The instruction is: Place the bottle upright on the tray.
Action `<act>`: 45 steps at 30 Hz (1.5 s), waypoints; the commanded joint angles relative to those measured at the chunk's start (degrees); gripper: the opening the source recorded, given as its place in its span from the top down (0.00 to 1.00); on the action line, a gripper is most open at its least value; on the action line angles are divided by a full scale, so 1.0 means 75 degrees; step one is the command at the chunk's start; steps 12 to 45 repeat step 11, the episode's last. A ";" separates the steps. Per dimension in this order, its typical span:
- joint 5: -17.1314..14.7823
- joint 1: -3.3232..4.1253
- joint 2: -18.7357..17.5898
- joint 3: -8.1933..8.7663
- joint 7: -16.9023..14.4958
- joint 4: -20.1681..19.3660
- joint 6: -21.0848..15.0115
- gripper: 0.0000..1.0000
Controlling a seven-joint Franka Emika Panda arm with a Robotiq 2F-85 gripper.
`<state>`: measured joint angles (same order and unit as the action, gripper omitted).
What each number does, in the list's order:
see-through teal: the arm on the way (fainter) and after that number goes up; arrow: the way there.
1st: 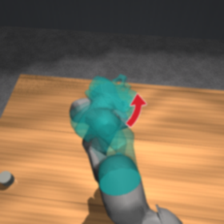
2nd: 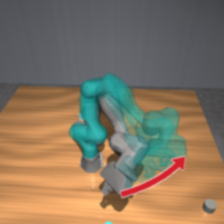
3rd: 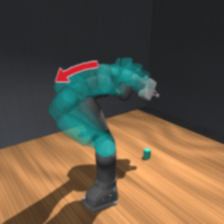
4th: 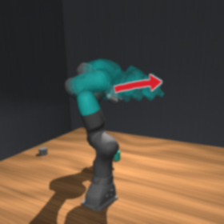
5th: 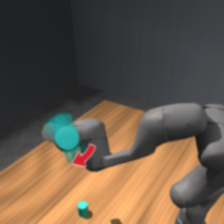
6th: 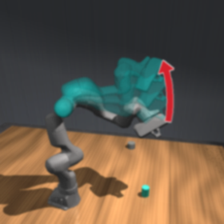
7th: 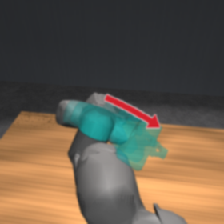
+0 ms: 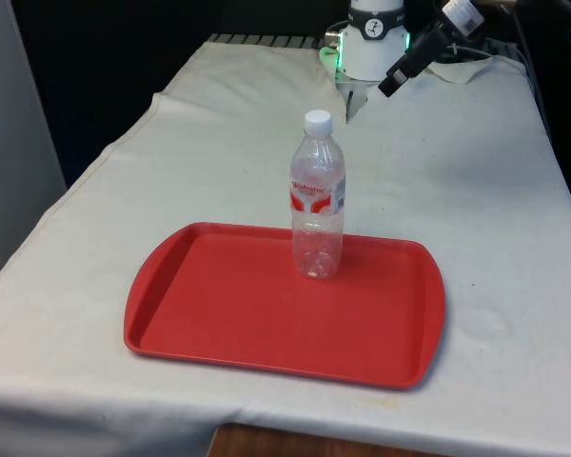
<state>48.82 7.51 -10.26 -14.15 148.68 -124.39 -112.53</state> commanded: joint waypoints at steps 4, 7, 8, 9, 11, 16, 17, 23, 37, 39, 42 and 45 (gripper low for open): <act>-0.0046 -0.0015 0.0061 0.0015 0.0008 -0.0061 -0.0130 0.00; -0.0031 -0.0008 0.0046 0.0015 0.0008 -0.0053 -0.0084 0.00; -0.0031 -0.0008 0.0046 0.0015 0.0000 -0.0046 -0.0076 0.00; -0.0023 -0.0008 0.0038 0.0015 0.0000 -0.0046 -0.0053 0.00; -0.0015 0.0000 0.0038 0.0023 -0.0008 -0.0038 0.0000 0.00; -0.0015 0.0000 0.0038 0.0023 -0.0008 -0.0038 0.0000 0.00; -0.0015 0.0000 0.0038 0.0023 -0.0008 -0.0038 0.0000 0.00; -0.0015 0.0000 0.0038 0.0023 -0.0008 -0.0038 0.0000 0.00; -0.0015 0.0000 0.0038 0.0023 -0.0008 -0.0038 0.0000 0.00; -0.0015 0.0000 0.0038 0.0023 -0.0008 -0.0038 0.0000 0.00; -0.0015 0.0000 0.0038 0.0023 -0.0008 -0.0038 0.0000 0.00; -0.0015 0.0000 0.0038 0.0023 -0.0008 -0.0038 0.0000 0.00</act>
